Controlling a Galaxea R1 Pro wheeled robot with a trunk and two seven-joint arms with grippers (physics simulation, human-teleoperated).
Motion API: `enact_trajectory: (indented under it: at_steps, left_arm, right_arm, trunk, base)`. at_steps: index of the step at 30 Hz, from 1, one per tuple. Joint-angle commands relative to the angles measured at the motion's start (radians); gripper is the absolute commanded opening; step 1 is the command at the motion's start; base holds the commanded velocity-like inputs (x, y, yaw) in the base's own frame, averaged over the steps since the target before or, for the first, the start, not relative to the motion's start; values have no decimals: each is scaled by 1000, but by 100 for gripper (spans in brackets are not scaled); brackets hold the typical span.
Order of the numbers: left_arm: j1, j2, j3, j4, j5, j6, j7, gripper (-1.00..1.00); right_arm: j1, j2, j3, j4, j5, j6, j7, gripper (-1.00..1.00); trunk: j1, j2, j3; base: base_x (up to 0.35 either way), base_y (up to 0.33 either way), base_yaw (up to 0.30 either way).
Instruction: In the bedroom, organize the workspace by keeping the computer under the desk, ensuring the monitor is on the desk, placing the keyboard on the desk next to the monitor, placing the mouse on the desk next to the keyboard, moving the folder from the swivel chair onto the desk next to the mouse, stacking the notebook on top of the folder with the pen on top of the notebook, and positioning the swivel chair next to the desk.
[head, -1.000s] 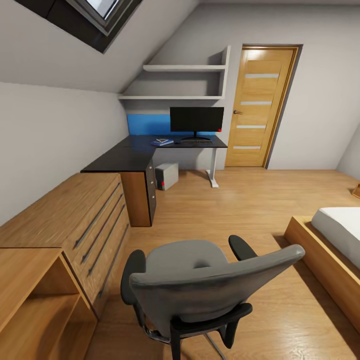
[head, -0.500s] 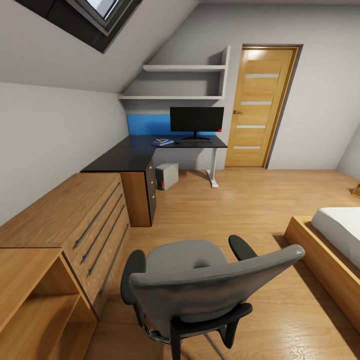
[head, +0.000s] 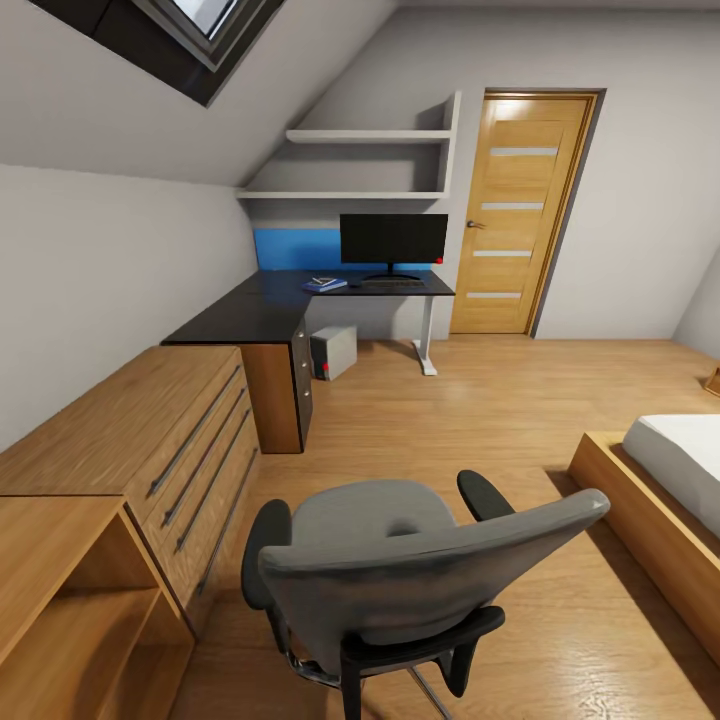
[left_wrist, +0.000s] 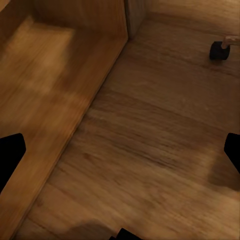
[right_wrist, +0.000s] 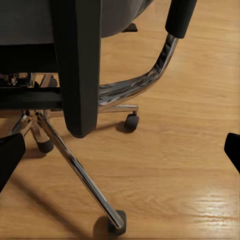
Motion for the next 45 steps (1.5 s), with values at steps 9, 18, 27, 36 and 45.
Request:
enact_trajectory:
  at_steps: [9, 18, 27, 36, 45]
  left_arm:
    - [-1, 0, -8, 0, 2, -1, 8, 100]
    - [-1, -1, -8, 0, 2, -1, 8, 100]
    - [-1, 0, -7, -1, 2, -1, 12, 100]
    - [-1, 0, -7, -2, 2, -1, 14, 100]
    - [-1, 0, -7, -2, 2, -1, 14, 100]
  right_arm:
    - [-1, 0, 1, -3, 10, 18, -10, 100]
    - [-1, 0, 1, -4, 10, 18, -10, 100]
    - [-1, 0, 1, -4, 10, 20, -11, 100]
    - [-1, 0, 1, -3, 9, 15, -11, 100]
    - [-1, 1, 1, -4, 9, 17, -10, 100]
  trunk:
    - [0, 0, -1]
    - [0, 0, -1]
    - [0, 0, -1]
    - [0, 0, -1]
    - [0, 0, -1]
  base:
    - [0, 0, 0]
    - [0, 0, 0]
    - [0, 0, 0]
    - [0, 0, 0]
    - [0, 0, 0]
